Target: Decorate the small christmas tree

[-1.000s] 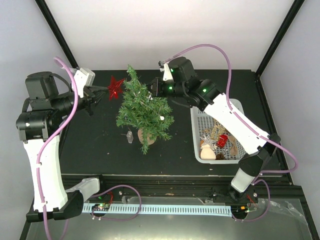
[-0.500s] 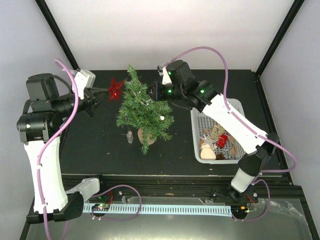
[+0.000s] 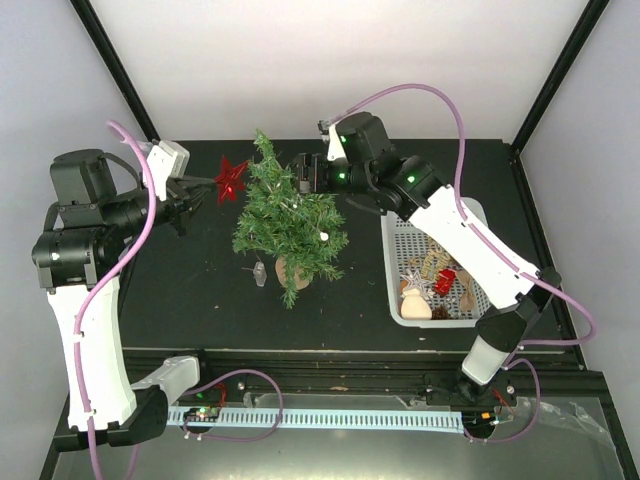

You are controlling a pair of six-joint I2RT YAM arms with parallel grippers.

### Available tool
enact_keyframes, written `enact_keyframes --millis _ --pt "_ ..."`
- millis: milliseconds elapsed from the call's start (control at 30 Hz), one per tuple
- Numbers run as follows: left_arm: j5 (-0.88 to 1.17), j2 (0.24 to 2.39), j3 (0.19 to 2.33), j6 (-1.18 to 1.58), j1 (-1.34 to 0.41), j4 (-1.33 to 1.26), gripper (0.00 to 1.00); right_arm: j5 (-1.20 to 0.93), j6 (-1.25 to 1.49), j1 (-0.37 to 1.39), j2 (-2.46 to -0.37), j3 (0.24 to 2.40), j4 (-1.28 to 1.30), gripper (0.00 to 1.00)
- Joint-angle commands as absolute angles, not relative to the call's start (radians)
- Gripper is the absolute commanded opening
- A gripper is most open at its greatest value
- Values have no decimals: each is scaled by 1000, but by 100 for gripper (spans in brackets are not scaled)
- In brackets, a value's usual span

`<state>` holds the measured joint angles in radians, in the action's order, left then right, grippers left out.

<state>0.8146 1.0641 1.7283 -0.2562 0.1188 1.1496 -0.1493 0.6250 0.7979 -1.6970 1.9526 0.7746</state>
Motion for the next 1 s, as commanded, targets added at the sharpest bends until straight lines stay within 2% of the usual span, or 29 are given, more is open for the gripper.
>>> enact_keyframes --millis 0,400,500,567,667,767,967 --pt "838 1055 1739 -246 132 1122 2 -89 607 803 -1678 2012 807 78" --pt "867 1057 1807 -299 136 1162 2 31 616 794 -1517 1904 769 79" --pt "932 1064 1864 -361 135 1213 2 15 562 795 -1446 1867 725 74" --pt "994 1081 1912 -406 136 1271 2 -43 503 796 -1385 1828 668 68" --pt "1111 1110 1974 -489 134 1392 2 -254 404 795 -1308 1770 558 61" --pt "1195 1162 2035 -592 131 1544 2 -440 334 800 -1318 1837 613 59" --pt "1264 1158 2031 -567 110 1554 2 -584 260 822 -1347 1921 728 57"
